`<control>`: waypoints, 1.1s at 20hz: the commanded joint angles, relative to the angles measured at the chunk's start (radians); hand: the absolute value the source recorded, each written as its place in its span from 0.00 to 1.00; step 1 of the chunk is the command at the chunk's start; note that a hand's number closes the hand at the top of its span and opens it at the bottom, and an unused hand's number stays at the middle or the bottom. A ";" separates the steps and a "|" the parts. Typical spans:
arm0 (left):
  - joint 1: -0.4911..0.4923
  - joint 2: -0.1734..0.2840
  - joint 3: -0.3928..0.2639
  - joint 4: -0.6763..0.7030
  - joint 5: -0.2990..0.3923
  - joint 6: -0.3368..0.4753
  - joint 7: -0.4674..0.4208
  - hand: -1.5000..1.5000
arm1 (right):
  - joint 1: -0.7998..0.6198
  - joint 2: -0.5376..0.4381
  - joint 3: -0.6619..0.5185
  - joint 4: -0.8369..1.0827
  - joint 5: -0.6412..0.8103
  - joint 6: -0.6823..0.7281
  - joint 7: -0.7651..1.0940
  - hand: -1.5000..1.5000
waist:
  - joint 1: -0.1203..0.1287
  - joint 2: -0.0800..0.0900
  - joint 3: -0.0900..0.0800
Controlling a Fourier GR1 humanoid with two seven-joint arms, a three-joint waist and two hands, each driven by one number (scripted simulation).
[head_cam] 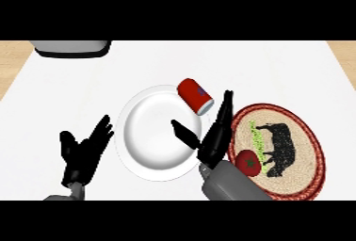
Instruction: Pick the can from the placemat and place it in the plate
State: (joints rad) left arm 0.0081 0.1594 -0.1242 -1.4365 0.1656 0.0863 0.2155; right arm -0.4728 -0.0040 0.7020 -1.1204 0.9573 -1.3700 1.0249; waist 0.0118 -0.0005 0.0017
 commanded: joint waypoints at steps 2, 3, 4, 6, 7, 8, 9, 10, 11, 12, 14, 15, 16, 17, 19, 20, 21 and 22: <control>-0.023 0.005 0.036 0.088 0.005 -0.025 -0.048 0.50 | 0.151 -0.046 0.133 -0.233 -0.050 -0.063 -0.040 0.00 | -0.017 0.000 -0.002; -0.041 -0.020 0.017 0.068 -0.018 0.018 -0.010 0.50 | 0.214 -0.012 0.178 -0.249 -0.019 -0.058 -0.058 0.00 | -0.020 -0.001 -0.002; 0.003 -0.006 0.001 -0.030 -0.004 0.010 0.052 0.50 | 0.293 -0.032 0.213 -0.278 0.010 -0.080 -0.085 0.00 | -0.017 -0.003 -0.001; 0.016 0.020 0.025 -0.053 0.010 -0.016 0.045 0.50 | 0.306 -0.164 0.249 -0.410 -0.071 -0.039 -0.070 0.00 | -0.012 -0.002 -0.001; 0.019 -0.010 -0.002 -0.050 -0.016 0.007 0.045 0.50 | 0.347 -0.121 0.259 -0.417 -0.025 -0.018 -0.099 0.00 | -0.014 -0.002 -0.001; 0.003 -0.019 0.015 0.000 -0.015 0.014 0.028 0.50 | 0.402 -0.090 0.271 -0.428 0.017 -0.009 -0.121 0.00 | -0.018 -0.002 -0.002; 0.064 -0.003 0.021 0.002 -0.001 -0.033 -0.039 0.50 | 0.410 -0.175 0.264 -0.467 -0.017 0.009 -0.115 0.00 | -0.014 -0.001 -0.002; 0.021 0.005 0.030 -0.021 -0.001 -0.019 0.021 0.50 | 0.458 -0.092 0.290 -0.377 0.025 -0.011 -0.137 0.00 | -0.014 -0.001 -0.002; 0.037 -0.013 0.007 -0.057 -0.027 0.014 0.032 0.50 | 0.538 -0.130 0.309 -0.452 0.056 -0.020 -0.156 0.00 | -0.018 -0.002 -0.002; 0.021 -0.014 0.024 -0.023 -0.013 -0.006 0.016 0.50 | 0.546 -0.045 0.295 -0.409 0.095 0.017 -0.180 0.00 | -0.016 -0.001 -0.002; 0.078 -0.026 -0.003 -0.043 -0.042 0.006 -0.023 0.50 | 0.638 -0.061 0.305 -0.489 0.140 0.090 -0.179 0.00 | -0.018 -0.002 -0.002; 0.000 -0.022 0.034 0.031 -0.020 -0.009 -0.018 0.50 | 0.678 -0.100 0.357 -0.484 0.148 0.036 -0.196 0.00 | -0.021 -0.001 -0.002; 0.071 -0.019 0.016 -0.012 -0.025 -0.028 -0.033 0.50 | 0.637 -0.100 0.294 -0.516 0.130 0.099 -0.192 0.00 | -0.014 -0.001 -0.002; 0.069 -0.024 0.012 -0.030 -0.031 -0.017 -0.022 0.50 | 0.718 -0.035 0.305 -0.492 0.193 0.105 -0.204 0.00 | -0.016 -0.001 -0.002; 0.107 -0.034 0.003 -0.051 -0.037 -0.016 -0.030 0.50 | 0.718 -0.020 0.328 -0.449 0.197 0.075 -0.224 0.00 | -0.012 -0.001 -0.002; 0.031 -0.016 0.036 0.041 -0.036 -0.031 -0.044 0.50 | 0.807 -0.016 0.332 -0.505 0.249 0.113 -0.227 0.00 | -0.020 -0.001 -0.002; -0.010 -0.052 0.013 0.050 -0.055 0.000 -0.008 0.50 | 0.754 -0.098 0.375 -0.458 0.172 0.001 -0.230 0.00 | -0.016 0.000 -0.002; 0.009 -0.047 0.031 0.013 -0.043 -0.004 -0.020 0.50 | 0.783 -0.006 0.352 -0.413 0.222 0.031 -0.248 0.00 | -0.015 0.000 -0.002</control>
State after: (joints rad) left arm 0.0404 0.1293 -0.1022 -1.4438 0.1280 0.0745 0.1857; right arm 0.2275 -0.0515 1.0163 -1.5859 1.1319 -1.3229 0.8162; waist -0.0035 -0.0040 0.0011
